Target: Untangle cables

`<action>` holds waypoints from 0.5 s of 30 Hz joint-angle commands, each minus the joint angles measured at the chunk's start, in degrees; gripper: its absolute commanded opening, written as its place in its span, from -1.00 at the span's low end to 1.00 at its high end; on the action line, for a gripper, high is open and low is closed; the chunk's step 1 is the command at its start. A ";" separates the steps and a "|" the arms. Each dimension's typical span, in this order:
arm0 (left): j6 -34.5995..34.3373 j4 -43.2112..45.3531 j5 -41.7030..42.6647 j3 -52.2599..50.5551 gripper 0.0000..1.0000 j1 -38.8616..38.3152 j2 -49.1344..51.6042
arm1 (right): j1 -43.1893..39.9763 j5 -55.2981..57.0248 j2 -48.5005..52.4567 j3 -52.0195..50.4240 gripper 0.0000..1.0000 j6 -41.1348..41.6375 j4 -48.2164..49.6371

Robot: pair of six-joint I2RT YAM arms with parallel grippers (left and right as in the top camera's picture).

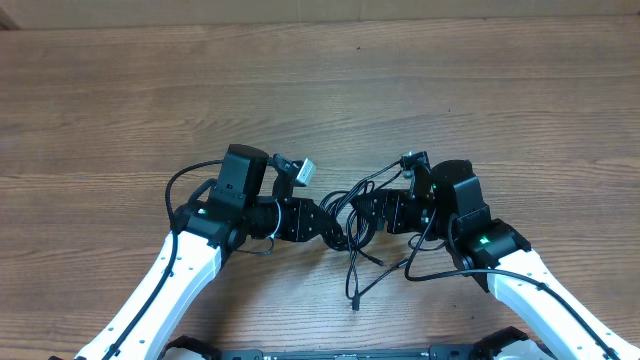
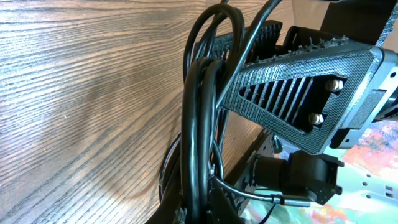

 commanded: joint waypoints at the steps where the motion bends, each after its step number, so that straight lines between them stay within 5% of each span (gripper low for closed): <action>1: 1.57 -0.24 -0.37 0.00 -0.92 -0.11 -0.74 | -0.07 1.66 -0.04 0.90 0.36 0.52 -0.66; 9: 0.04 -5.84 -32.76 0.00 -0.92 -0.13 0.20 | -0.07 1.51 -0.04 0.90 0.52 0.59 -4.59; 15: 2.21 -4.72 -34.97 -0.02 -0.91 -0.13 6.43 | -0.07 1.53 -0.04 0.90 0.56 0.57 -6.25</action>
